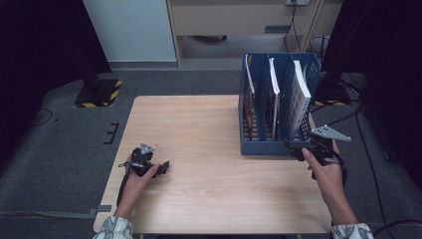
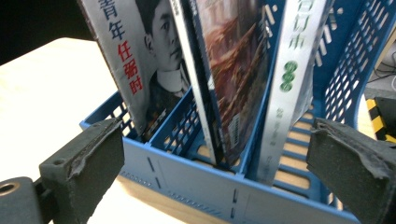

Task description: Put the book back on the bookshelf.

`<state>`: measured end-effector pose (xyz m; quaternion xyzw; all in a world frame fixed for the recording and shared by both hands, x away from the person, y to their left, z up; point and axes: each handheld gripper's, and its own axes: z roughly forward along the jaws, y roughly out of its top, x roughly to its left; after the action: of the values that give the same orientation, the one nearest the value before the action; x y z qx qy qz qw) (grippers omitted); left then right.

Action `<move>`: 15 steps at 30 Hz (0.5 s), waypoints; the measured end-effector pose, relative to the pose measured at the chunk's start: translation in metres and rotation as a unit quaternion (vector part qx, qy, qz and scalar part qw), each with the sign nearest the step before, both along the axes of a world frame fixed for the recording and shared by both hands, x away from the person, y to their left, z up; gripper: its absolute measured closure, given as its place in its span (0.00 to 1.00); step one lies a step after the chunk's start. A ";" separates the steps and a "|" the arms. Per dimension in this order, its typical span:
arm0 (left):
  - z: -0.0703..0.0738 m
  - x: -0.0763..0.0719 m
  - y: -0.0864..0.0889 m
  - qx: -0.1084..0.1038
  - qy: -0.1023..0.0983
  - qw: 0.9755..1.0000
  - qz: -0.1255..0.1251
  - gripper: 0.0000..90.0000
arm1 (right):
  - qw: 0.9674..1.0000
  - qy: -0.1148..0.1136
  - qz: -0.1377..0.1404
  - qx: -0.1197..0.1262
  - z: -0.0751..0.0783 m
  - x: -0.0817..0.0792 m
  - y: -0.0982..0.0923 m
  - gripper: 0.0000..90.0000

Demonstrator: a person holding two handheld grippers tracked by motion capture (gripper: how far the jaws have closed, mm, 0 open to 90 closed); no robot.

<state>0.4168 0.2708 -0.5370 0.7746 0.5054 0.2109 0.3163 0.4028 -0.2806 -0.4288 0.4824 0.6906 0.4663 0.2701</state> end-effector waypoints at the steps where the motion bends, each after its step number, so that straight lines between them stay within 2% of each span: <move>1: 0.000 0.000 0.000 0.000 0.000 1.000 0.000 0.02 | 1.000 0.001 0.000 0.000 -0.002 -0.001 0.001 0.05; 15: 0.000 0.000 0.000 0.000 0.000 1.000 0.000 0.02 | 1.000 0.016 0.014 0.006 -0.020 -0.017 0.008 0.05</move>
<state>0.4168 0.2708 -0.5370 0.7748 0.5052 0.2106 0.3164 0.3862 -0.2721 -0.4487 0.4820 0.6985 0.4663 0.2496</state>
